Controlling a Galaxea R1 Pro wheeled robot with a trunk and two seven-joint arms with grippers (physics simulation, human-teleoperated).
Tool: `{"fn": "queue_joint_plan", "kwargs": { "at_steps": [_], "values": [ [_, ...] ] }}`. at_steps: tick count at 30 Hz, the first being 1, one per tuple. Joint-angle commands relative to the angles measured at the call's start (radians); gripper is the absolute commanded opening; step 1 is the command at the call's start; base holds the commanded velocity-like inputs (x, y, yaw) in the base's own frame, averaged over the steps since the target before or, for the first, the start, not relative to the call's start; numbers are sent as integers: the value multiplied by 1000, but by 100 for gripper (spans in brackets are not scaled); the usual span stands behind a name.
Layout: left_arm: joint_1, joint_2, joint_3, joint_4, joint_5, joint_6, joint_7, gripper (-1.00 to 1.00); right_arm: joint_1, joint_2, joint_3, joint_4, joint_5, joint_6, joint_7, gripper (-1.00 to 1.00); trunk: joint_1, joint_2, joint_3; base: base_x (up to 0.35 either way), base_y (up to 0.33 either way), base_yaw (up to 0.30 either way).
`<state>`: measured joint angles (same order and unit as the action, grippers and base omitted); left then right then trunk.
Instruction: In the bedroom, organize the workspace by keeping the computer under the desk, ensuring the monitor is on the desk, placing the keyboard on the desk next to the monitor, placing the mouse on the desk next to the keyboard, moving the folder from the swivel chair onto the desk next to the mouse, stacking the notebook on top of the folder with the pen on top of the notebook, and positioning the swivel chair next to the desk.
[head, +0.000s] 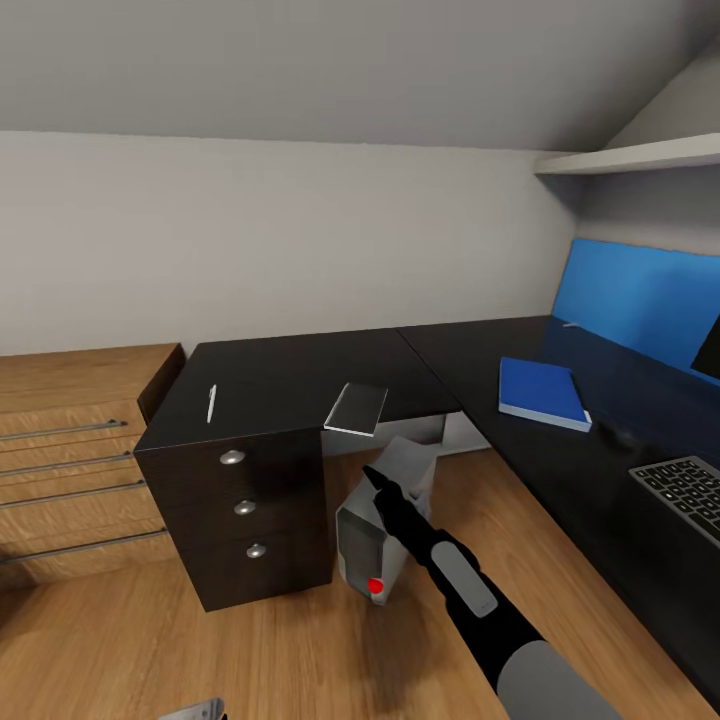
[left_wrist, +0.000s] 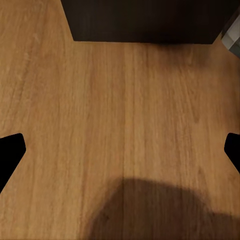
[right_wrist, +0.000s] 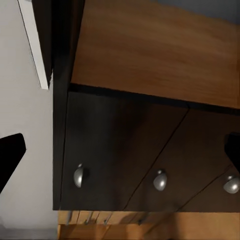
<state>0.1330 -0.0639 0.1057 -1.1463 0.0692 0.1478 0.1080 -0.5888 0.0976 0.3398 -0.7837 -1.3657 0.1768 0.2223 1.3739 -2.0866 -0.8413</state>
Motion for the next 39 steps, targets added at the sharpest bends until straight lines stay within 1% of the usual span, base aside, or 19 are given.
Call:
{"fn": "queue_joint_plan", "kwargs": {
  "at_steps": [1,6,15,22,30,39],
  "values": [
    [0,-1,1,-3,7,5,2,100,-1,0,5,0,-9,3,9,100,0,0,-1,0,0,0],
    [0,-1,1,-2,7,6,2,100,-1,-1,14,-2,-9,3,32,100,0,0,-1,0,0,0],
    [0,-1,1,-1,7,6,2,100,-1,-2,16,-3,-8,3,47,100,0,0,-1,0,0,0],
    [0,1,2,0,7,6,3,100,-1,-2,15,-3,-6,-3,50,100,-27,49,21,0,0,0],
    [0,1,2,14,8,6,4,100,-1,-5,12,-3,-6,-37,49,100,-58,105,46,0,0,0],
    [0,1,2,17,8,6,4,100,-1,-5,12,-2,-6,-49,49,100,-92,168,74,0,0,0]
  ]
}}
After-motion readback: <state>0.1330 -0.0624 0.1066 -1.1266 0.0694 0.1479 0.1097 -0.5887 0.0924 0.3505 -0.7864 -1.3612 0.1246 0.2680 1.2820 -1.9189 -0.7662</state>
